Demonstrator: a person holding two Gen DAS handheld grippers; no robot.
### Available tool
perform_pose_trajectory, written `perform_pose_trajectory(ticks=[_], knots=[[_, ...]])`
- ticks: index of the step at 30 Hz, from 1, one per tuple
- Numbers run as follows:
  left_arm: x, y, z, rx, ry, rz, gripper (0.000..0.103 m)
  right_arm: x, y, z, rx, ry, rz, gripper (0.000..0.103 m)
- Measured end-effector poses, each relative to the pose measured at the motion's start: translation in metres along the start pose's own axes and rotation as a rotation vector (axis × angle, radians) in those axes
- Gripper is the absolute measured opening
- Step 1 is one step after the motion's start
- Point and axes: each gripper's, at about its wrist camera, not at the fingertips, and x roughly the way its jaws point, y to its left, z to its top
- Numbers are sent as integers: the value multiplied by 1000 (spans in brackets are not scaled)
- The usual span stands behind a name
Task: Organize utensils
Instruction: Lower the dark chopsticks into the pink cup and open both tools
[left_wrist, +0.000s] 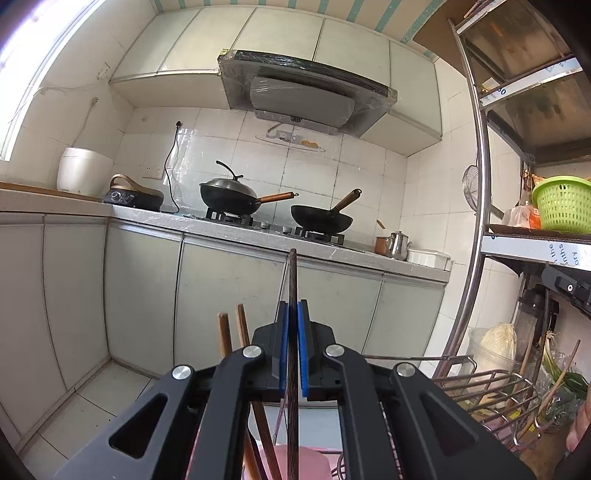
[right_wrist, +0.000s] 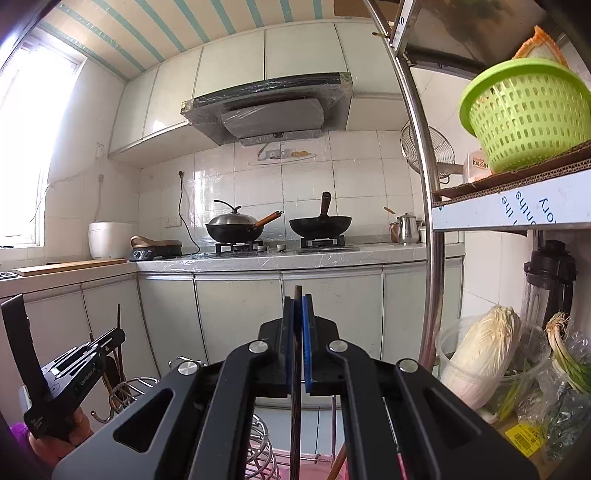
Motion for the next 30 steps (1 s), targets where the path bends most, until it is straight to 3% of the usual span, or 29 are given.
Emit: perform_pose_trajectory(ticks=[7, 22, 30], knots=[[-16, 11, -15, -74, 74, -20, 4, -6, -7, -11, 69, 83, 20, 4], [-30, 17, -42, -121, 257, -30, 5, -22, 0, -52, 126, 265, -9, 5], [-36, 15, -47, -112, 301, -14, 10, -24, 1, -70, 145, 343, -24, 6]])
